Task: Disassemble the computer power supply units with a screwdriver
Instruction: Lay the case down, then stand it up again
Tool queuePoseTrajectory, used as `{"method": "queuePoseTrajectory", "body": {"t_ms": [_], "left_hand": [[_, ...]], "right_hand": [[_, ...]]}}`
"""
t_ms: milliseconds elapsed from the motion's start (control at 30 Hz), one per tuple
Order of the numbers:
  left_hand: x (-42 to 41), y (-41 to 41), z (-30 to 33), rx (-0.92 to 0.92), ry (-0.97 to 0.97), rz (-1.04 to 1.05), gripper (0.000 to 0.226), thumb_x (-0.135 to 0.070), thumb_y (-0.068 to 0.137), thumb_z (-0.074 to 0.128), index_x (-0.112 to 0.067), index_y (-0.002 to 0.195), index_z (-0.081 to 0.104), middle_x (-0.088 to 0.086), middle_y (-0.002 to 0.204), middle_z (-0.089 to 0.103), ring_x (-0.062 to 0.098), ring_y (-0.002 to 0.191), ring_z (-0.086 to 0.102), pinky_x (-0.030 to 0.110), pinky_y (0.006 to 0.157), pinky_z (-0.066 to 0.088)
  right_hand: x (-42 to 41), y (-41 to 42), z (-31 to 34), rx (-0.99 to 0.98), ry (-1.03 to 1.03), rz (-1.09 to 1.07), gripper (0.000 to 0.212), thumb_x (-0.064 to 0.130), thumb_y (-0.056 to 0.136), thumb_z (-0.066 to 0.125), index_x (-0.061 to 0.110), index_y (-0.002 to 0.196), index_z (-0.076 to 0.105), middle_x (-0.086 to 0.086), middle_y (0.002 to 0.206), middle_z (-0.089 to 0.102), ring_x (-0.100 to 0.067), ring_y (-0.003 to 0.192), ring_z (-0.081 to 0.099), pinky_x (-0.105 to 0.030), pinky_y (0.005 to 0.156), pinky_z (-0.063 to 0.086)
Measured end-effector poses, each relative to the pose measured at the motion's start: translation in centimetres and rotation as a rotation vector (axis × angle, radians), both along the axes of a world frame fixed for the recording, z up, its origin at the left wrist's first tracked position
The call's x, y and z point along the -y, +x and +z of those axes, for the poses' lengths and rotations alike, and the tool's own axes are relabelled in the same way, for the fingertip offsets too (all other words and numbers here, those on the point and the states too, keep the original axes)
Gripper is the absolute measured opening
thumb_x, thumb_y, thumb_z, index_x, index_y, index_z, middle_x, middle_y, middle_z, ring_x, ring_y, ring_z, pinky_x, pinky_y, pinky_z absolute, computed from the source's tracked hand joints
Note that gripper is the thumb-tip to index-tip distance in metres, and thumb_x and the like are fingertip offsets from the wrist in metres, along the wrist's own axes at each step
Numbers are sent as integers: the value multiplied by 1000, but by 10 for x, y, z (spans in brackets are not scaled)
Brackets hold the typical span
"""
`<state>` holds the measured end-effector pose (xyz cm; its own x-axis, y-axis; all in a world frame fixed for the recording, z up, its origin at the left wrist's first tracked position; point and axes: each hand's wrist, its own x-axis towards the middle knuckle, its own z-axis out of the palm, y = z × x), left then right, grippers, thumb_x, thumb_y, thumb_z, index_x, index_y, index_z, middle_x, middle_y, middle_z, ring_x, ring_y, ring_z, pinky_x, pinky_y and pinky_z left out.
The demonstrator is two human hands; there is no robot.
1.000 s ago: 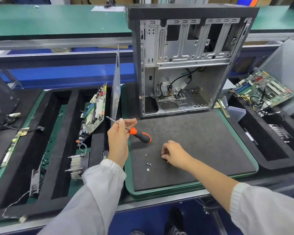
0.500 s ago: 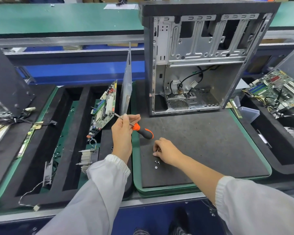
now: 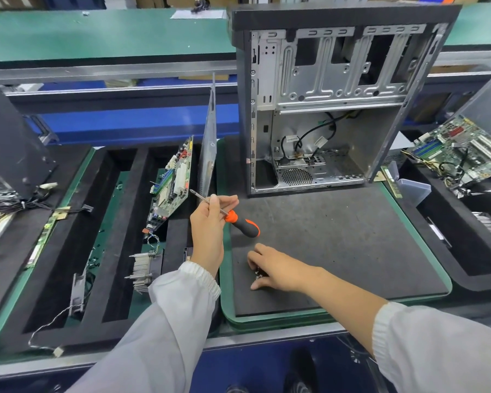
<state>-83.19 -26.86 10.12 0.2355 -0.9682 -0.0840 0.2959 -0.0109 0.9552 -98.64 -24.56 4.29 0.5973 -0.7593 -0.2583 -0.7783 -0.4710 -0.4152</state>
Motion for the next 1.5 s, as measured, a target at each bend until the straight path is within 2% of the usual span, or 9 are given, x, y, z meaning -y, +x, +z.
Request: {"method": "queuePoseTrajectory", "body": {"t_ms": [167, 300, 500, 967, 1067, 1167, 1300, 1400, 1500], "left_hand": [[0, 0, -1, -8, 8, 12, 34, -17, 107, 35, 7, 103, 60, 26, 109, 67, 31, 107, 67, 42, 95, 50], [1, 2, 0, 6, -7, 12, 34, -17, 107, 35, 4, 99, 61, 27, 110, 66, 30, 106, 67, 41, 93, 51], [1, 6, -2, 24, -22, 8, 35, -18, 106, 36, 6, 102, 61, 25, 109, 68, 28, 105, 68, 33, 89, 55], [-6, 10, -1, 65, -37, 1, 33, -17, 106, 36, 3, 96, 61, 25, 107, 68, 28, 103, 69, 39, 94, 53], [-6, 10, 1, 56, -34, 4, 33, -17, 106, 36, 1, 94, 61, 25, 107, 68, 29, 103, 69, 37, 93, 54], [-4, 9, 0, 45, -33, 10, 33, -17, 106, 37, 1, 94, 61, 24, 104, 69, 29, 101, 69, 36, 91, 55], [-3, 6, -3, 41, -26, 12, 33, -17, 106, 37, 1, 93, 61, 22, 102, 70, 28, 100, 70, 37, 91, 54], [-3, 2, -3, 38, -20, 5, 33, -17, 106, 37, 0, 91, 62, 22, 102, 69, 28, 100, 70, 39, 94, 53], [-2, -2, -2, 37, -20, -1, 33, -16, 106, 37, -1, 90, 62, 23, 102, 69, 28, 100, 70, 41, 97, 52]], "right_hand": [[-4, -5, -7, 67, -144, 78, 17, 22, 95, 57, 6, 98, 51, -10, 105, 47, -29, 94, 47, -42, 78, 41], [-11, -6, -16, -31, -329, 114, 18, 21, 97, 48, 4, 101, 51, -14, 106, 47, -32, 92, 48, -45, 71, 45], [-13, 0, -22, -109, -696, 135, 20, 25, 72, 78, 15, 68, 60, -2, 68, 56, -19, 53, 54, -29, 33, 39], [0, -3, -37, -41, -838, 90, 31, 25, 65, 85, 14, 57, 57, -3, 51, 52, -22, 38, 51, -27, 30, 34], [3, -3, -33, 36, -688, -76, 33, 17, 66, 85, 9, 58, 53, -10, 51, 54, -29, 40, 54, -30, 33, 35], [14, -17, -27, 210, -340, -574, 30, 20, 92, 59, 8, 68, 46, -19, 64, 54, -33, 57, 50, -38, 57, 35], [29, -41, -20, 1133, 378, -1142, 40, 15, 98, 50, 13, 60, 35, -7, 56, 34, -14, 40, 31, -21, 33, 21], [37, -52, -15, 1570, 1077, -1160, 36, 13, 93, 52, 14, 59, 39, 2, 53, 31, -6, 36, 27, -14, 25, 14], [39, -53, -12, 1667, 1361, -981, 33, 15, 85, 52, 12, 53, 44, 2, 52, 32, -5, 38, 23, -13, 25, 13]]}}
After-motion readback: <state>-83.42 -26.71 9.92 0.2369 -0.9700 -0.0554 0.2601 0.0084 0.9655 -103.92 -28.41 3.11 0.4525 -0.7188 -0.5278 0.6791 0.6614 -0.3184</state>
